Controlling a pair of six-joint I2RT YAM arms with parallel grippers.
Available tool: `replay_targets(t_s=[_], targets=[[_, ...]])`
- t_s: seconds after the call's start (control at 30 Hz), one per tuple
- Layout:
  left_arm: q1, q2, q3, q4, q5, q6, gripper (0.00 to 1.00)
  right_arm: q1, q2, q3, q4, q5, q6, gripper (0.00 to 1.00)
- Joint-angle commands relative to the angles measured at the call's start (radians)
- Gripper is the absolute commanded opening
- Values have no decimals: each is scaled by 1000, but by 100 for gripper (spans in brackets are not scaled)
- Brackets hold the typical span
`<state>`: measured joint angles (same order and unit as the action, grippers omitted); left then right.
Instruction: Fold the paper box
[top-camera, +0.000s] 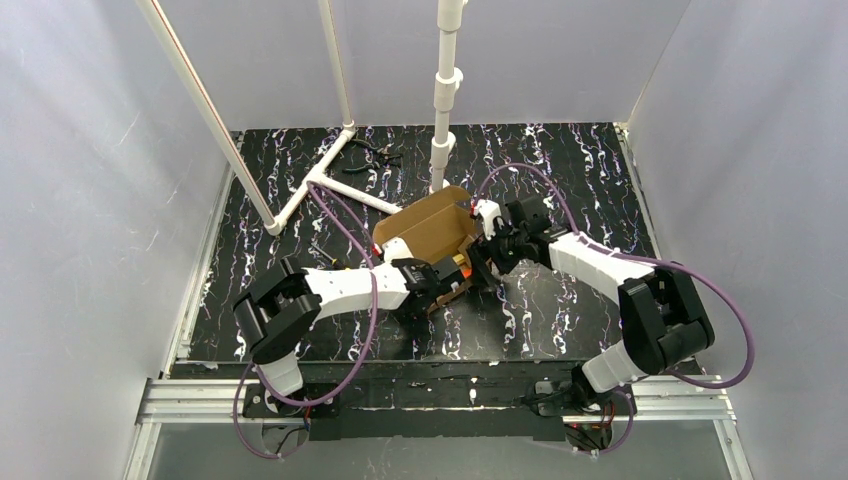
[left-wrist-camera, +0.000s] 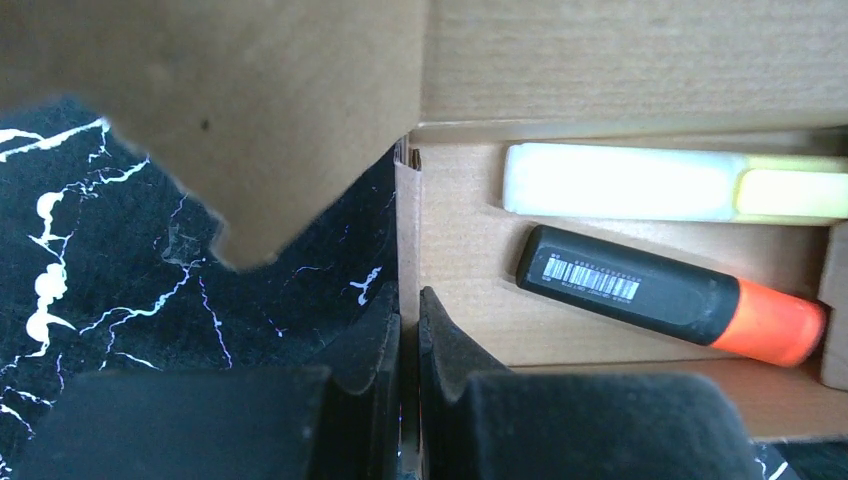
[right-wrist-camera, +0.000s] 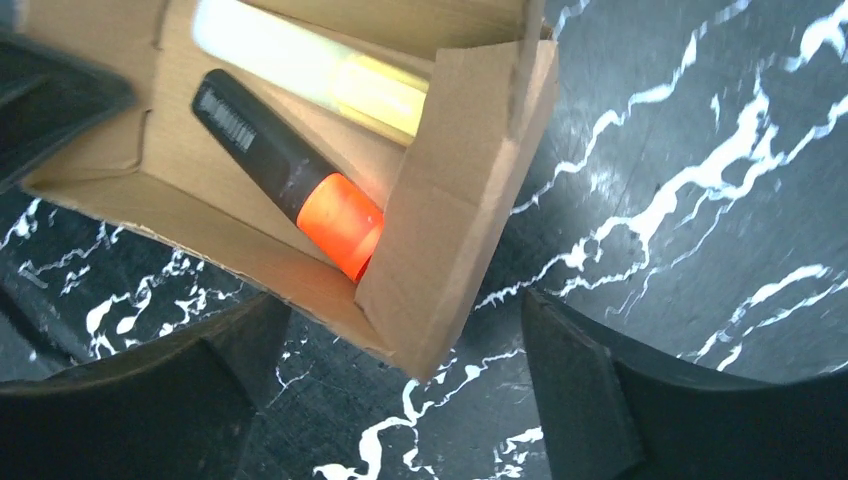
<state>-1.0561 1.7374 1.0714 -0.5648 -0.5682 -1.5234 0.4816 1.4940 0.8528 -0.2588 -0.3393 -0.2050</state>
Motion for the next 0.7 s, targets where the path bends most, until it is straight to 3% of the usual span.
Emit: replay_targets(t_s=[0.0, 0.23, 0.43, 0.57, 0.67], targets=[[-12, -8, -88, 24, 45, -54, 0, -26, -67, 95, -66, -214, -174, 98], [-16, -29, -126, 82, 33, -80, 0, -110, -147, 81, -145, -390, -289, 98], [-30, -110, -255, 293, -11, -83, 0, -117, -172, 139, -227, -380, -326, 98], [-31, -134, -279, 305, -45, -73, 0, -104, -188, 184, -193, -234, -245, 98], [-32, -100, -206, 226, -33, -68, 0, -75, -161, 200, -156, -97, -186, 96]])
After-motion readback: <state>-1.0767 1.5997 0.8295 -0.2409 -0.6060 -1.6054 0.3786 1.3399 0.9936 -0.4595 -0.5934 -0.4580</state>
